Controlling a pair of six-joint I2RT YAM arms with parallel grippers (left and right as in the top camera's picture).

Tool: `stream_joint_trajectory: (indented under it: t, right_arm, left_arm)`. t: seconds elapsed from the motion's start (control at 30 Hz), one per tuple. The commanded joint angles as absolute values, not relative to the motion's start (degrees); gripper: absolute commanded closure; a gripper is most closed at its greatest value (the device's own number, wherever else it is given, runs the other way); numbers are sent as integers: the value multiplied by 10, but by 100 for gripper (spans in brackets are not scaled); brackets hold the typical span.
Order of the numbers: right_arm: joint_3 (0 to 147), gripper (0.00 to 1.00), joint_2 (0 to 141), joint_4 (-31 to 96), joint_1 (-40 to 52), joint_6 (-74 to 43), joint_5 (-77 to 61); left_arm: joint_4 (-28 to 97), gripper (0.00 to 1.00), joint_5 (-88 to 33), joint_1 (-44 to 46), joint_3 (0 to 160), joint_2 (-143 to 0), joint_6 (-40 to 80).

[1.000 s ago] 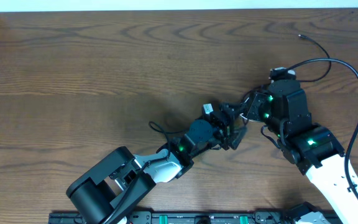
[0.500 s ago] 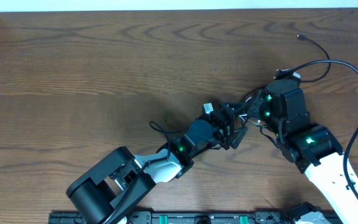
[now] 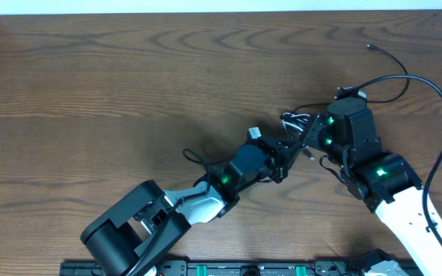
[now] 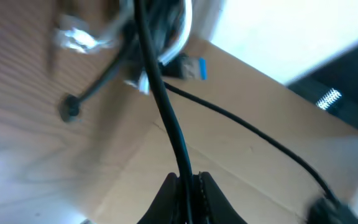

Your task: Untangle cables

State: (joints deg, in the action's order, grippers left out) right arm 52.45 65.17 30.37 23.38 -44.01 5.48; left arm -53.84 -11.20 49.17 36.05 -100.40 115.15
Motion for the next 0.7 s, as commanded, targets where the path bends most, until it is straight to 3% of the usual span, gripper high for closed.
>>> stream_joint_trajectory:
  t: [0.0, 0.13, 0.27, 0.5, 0.67]
  right_arm:
    - [535, 83, 648, 306, 233, -414, 57]
    - [535, 50, 648, 360, 233, -386, 63]
    - [535, 34, 648, 427, 233, -385, 105]
    - [535, 24, 648, 446, 233, -387, 121]
    - [535, 22, 649, 429, 233, -387, 121]
  left_arm:
    - [-475, 92, -109, 474, 358, -1007, 1084]
    - [-408, 92, -138, 441, 358, -1007, 984]
    - [-405, 93, -229, 391, 358, -1001, 842]
    - [-380, 92, -390, 310, 358, -959, 669]
    - [-282, 93, -414, 292, 358, -869, 533]
